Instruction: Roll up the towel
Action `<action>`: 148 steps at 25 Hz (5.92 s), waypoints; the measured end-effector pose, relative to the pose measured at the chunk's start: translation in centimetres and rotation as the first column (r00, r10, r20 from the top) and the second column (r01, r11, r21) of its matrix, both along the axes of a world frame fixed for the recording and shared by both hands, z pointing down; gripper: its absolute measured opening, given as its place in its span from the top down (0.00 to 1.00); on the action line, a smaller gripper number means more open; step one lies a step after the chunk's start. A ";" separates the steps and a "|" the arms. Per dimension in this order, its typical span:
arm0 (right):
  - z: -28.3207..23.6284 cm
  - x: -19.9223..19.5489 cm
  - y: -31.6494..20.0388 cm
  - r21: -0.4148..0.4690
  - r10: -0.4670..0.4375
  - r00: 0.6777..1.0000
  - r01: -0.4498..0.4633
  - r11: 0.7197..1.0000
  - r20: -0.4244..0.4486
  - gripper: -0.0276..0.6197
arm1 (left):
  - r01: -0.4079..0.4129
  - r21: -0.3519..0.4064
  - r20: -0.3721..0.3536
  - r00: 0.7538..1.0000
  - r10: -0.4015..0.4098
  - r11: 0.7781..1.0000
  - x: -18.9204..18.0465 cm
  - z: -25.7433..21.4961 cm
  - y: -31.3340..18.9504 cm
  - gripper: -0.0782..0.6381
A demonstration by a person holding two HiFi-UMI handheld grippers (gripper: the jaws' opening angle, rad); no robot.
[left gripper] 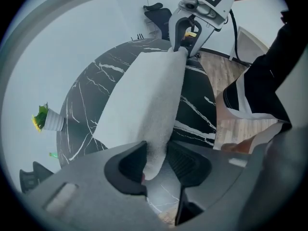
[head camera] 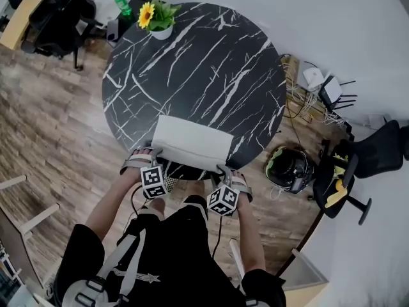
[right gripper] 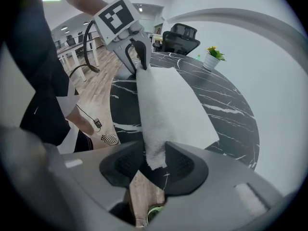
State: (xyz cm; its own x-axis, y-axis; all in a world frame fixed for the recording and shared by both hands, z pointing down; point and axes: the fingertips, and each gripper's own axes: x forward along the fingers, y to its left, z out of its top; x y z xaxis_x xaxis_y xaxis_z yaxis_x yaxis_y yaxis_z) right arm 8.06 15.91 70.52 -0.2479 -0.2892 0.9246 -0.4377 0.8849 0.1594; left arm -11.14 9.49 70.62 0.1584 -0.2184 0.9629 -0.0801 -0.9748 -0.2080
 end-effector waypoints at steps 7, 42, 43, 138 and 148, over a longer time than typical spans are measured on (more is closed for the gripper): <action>0.1 0.2 -0.6 0.026 -0.008 1.000 0.008 1.000 -0.013 0.78 | -0.026 -0.028 0.003 1.000 0.026 0.999 0.1 0.1 0.1 0.69; -0.2 -1.1 5.1 -0.052 -0.014 0.998 0.011 0.999 -0.060 0.87 | -0.075 -0.122 0.017 0.997 0.078 0.990 -1.7 -0.3 6.1 0.81; -0.2 -1.1 5.1 -0.062 -0.008 0.998 0.004 0.998 -0.058 0.87 | -0.075 -0.126 0.017 0.997 0.078 0.989 -1.6 -0.3 6.1 0.81; -0.6 -0.7 2.3 0.007 0.064 0.998 -0.064 0.998 0.003 0.69 | 0.040 -0.043 -0.025 0.999 -0.041 0.998 -0.4 -0.8 2.8 0.63; -0.1 -0.2 0.5 0.068 0.022 0.999 -0.018 0.998 -0.049 0.79 | 0.004 0.008 0.025 1.000 -0.004 1.000 -0.2 -0.1 1.6 0.73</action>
State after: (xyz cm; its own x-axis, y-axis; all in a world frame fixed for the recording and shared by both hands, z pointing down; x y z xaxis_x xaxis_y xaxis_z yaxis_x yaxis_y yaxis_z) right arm 7.85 16.38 70.46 -0.1957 -0.3560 0.9138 -0.4451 0.8625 0.2407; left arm -11.35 11.11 70.53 0.1336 -0.2268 0.9647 -0.0792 -0.9728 -0.2177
